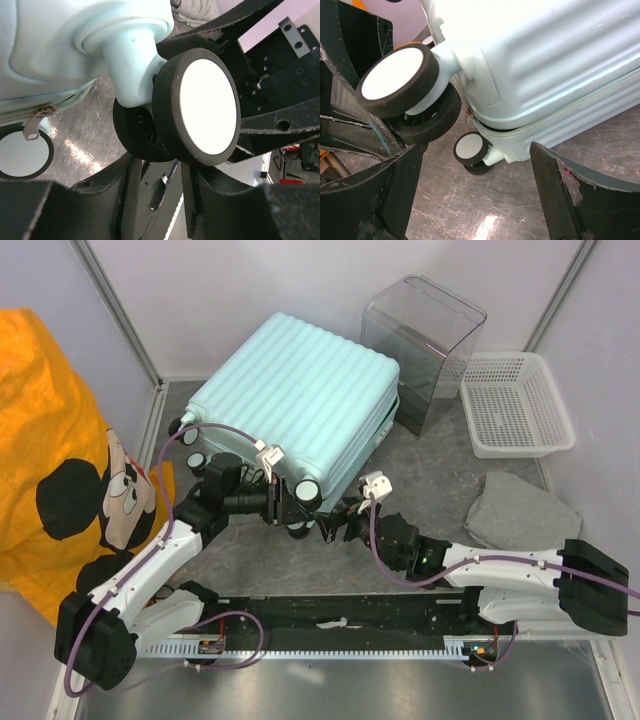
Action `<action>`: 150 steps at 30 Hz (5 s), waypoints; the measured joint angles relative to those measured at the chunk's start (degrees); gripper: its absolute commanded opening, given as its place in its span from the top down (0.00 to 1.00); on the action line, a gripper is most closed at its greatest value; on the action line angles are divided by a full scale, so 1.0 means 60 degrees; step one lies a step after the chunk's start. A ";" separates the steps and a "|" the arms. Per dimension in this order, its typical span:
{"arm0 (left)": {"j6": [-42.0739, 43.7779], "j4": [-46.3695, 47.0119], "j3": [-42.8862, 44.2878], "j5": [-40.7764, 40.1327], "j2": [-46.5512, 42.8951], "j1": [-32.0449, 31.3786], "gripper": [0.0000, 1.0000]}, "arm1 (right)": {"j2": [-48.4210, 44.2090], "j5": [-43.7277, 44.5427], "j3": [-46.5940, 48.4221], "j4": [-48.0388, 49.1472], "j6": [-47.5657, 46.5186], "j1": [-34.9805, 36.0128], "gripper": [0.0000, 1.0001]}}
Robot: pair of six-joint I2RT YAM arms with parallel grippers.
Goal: Open, take out, and arrange the luggage
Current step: Unzip the luggage at the center of the board.
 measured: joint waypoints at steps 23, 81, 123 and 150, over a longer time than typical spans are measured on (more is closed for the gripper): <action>0.0015 0.0036 0.0000 -0.0656 0.0310 0.0153 0.58 | -0.1337 -0.2503 -0.0113 0.1657 0.2492 -0.1508 0.04; -0.1009 0.3916 -0.2812 -0.2361 -0.1264 -0.0084 0.40 | 0.0619 -0.3963 0.1330 -0.0576 0.3949 -0.1814 0.73; -0.0732 0.5850 -0.4652 -0.3246 -0.2991 -0.0135 0.32 | 0.0627 -0.3963 0.1330 -0.0583 0.3887 -0.1767 0.79; -0.1257 0.5366 -0.4878 -0.4109 -0.1231 0.0160 0.36 | -0.0131 -0.3264 0.1326 -0.0226 0.3530 -0.1894 0.46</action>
